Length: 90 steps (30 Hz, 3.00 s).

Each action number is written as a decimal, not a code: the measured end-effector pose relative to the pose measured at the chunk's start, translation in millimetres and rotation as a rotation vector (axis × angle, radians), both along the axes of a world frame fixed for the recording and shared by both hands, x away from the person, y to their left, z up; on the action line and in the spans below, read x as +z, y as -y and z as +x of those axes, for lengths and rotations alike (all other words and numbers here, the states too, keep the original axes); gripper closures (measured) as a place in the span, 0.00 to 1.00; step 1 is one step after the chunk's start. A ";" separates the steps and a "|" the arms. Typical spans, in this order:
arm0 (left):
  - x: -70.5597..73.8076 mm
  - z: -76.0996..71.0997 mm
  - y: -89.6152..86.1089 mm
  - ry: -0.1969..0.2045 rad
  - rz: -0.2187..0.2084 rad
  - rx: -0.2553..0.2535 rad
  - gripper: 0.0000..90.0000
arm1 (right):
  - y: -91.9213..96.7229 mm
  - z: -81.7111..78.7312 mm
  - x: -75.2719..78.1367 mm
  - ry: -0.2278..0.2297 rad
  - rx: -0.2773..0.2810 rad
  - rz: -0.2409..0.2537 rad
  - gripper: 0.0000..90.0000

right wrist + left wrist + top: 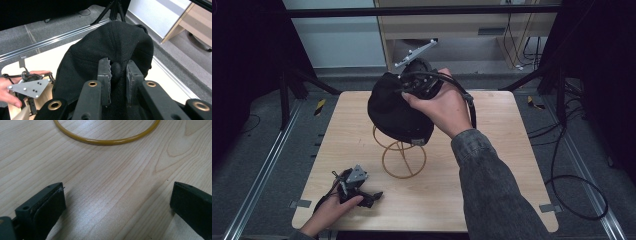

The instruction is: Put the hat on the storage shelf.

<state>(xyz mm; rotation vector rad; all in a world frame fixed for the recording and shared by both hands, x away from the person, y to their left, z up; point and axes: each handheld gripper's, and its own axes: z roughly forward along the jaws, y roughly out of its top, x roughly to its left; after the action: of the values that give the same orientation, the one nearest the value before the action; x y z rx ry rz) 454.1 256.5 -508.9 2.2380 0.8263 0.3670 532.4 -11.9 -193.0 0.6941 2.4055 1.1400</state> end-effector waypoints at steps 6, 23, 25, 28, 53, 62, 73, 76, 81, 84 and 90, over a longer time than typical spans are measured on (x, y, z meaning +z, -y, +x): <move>-0.1 -0.1 0.2 0.000 -0.002 0.001 0.00 | -7.4 2.1 -3.4 -0.010 0.011 -0.014 0.86; -0.1 0.2 0.5 0.002 -0.002 -0.003 0.00 | -26.8 10.8 -19.4 -0.055 0.019 -0.060 0.86; -0.1 0.2 0.5 0.002 -0.002 -0.002 0.00 | -28.5 12.1 -21.9 -0.061 0.021 -0.065 0.86; -0.1 0.2 0.5 0.002 -0.002 -0.003 0.00 | -31.4 12.9 -26.1 -0.067 0.026 -0.081 0.86; -0.1 0.3 0.5 0.002 -0.001 -0.004 0.00 | -37.4 16.7 -45.1 -0.113 0.026 -0.106 0.83; -0.1 0.2 0.5 0.001 -0.001 -0.004 0.00 | -40.1 16.7 -46.3 -0.116 0.026 -0.109 0.80; 0.0 0.3 0.4 0.002 0.000 -0.004 0.00 | -40.9 16.2 -47.1 -0.124 0.023 -0.117 0.71; 0.0 0.4 0.4 0.002 0.001 -0.005 0.00 | -40.7 16.4 -47.6 -0.128 0.014 -0.124 0.65; 0.0 0.3 0.4 0.002 0.000 -0.005 0.00 | -39.6 16.0 -47.2 -0.129 0.008 -0.125 0.60; 0.0 0.3 0.4 0.002 0.000 -0.005 0.00 | -38.6 15.7 -46.9 -0.132 0.006 -0.124 0.57; 0.0 0.3 0.4 0.002 0.000 -0.005 0.00 | -36.0 13.8 -45.9 -0.128 -0.001 -0.115 0.48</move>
<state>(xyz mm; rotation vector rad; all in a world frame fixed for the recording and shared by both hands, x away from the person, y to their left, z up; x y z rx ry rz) 454.4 256.1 -508.9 2.2395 0.8198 0.3667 546.2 24.1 -238.8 0.7514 2.5540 0.9742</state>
